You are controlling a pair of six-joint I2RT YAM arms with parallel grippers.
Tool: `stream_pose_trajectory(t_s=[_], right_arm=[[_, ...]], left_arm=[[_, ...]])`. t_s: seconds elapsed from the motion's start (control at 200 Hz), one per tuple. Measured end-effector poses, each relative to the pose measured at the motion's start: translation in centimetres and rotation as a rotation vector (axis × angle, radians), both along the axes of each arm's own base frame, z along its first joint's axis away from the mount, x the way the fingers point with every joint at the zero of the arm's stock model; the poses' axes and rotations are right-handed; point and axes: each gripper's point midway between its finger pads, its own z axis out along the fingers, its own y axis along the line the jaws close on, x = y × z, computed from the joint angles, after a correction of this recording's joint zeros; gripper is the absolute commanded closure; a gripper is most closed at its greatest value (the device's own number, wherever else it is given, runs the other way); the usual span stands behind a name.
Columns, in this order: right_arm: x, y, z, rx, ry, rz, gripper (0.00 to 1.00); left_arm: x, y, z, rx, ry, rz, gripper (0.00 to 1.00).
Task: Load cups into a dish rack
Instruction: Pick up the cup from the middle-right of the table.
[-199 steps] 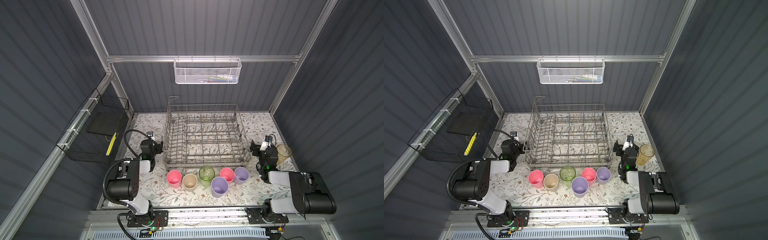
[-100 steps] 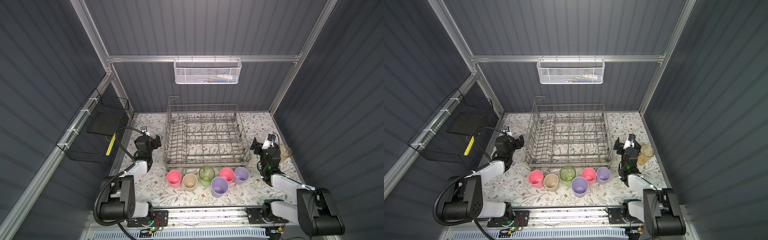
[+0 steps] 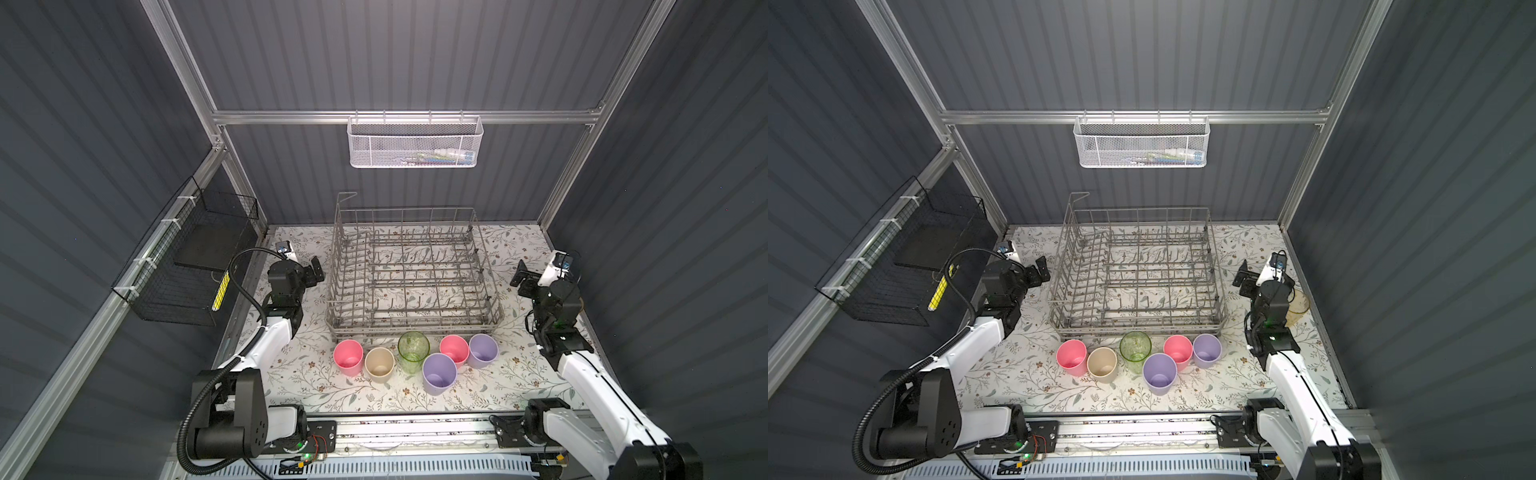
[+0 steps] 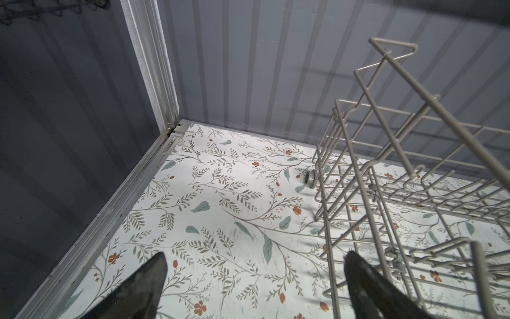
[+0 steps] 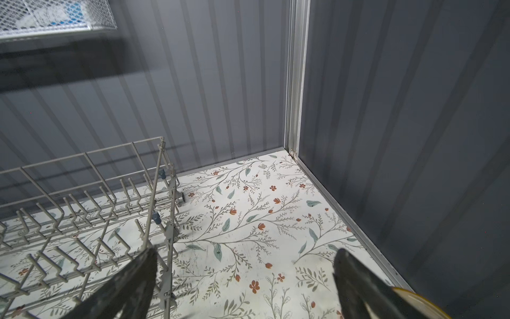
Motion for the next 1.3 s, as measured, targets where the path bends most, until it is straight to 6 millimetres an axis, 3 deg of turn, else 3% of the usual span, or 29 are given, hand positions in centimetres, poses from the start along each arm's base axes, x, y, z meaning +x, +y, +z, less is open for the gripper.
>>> stream_pose_trajectory(t_s=[0.2, 0.39, 0.61, 0.881, 1.146, 1.301], right_arm=[[-1.7, 0.3, 1.3, 0.045, 0.051, 0.014, 0.01], [-3.0, -1.4, 1.3, 0.072, 0.155, -0.085, 0.01], [-4.8, -4.2, -1.1, 0.116, 0.281, -0.203, 0.01], [-6.4, -7.4, -3.3, 0.230, 0.411, -0.295, 0.01], [-6.8, -7.6, -6.6, 0.293, 0.539, -0.296, 0.01], [-6.7, -7.6, -7.3, 0.316, 0.564, -0.287, 0.01]], left_arm=[[0.0, -1.0, 1.1, -0.048, -0.012, -0.039, 0.00], [-0.2, -1.9, 4.3, -0.098, -0.077, -0.080, 0.00], [-0.9, -3.0, 8.8, -0.151, -0.176, -0.136, 0.00], [-1.1, -5.0, 12.4, -0.208, -0.220, -0.247, 0.00], [-1.3, -6.0, 12.8, -0.242, -0.222, -0.306, 0.02], [-1.5, -6.7, 12.9, -0.260, -0.219, -0.335, 0.02]])
